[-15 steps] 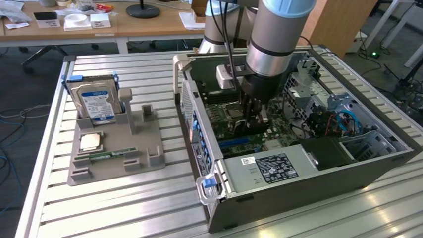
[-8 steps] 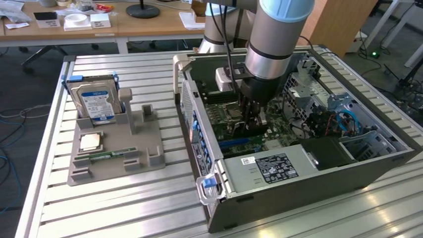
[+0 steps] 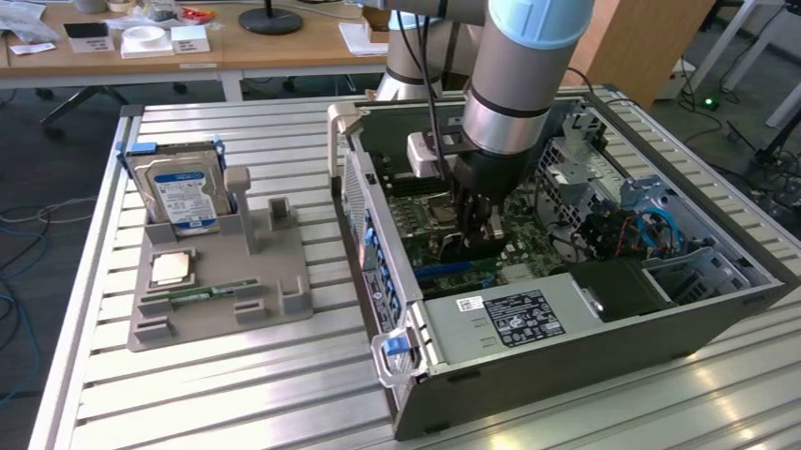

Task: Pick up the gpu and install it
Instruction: 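Insert the gpu into the slot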

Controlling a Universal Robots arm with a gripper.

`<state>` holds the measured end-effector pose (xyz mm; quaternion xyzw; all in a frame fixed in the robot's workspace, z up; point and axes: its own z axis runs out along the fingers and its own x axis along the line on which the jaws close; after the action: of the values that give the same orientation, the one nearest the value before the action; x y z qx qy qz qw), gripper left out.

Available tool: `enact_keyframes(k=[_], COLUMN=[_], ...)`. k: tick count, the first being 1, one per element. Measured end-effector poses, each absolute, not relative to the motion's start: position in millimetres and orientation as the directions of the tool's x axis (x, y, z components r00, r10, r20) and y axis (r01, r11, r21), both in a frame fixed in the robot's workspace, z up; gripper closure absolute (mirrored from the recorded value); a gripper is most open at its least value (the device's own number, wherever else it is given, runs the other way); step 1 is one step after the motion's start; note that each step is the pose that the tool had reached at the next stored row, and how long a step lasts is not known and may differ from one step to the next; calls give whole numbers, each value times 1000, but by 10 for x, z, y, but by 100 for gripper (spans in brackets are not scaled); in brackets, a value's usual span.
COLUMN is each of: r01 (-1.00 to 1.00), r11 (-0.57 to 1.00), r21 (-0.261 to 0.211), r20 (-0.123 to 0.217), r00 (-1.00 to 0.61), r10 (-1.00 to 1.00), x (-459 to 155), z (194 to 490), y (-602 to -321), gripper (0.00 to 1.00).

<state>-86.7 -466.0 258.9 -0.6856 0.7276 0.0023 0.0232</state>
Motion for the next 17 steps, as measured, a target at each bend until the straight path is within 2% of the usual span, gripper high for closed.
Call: enact_keyframes(k=[17], r01=[-998], r11=[49], r21=[-28], r20=[-37], r00=[-48], r10=[-998], x=[-879], z=[2540], y=[-4657], gripper=[74])
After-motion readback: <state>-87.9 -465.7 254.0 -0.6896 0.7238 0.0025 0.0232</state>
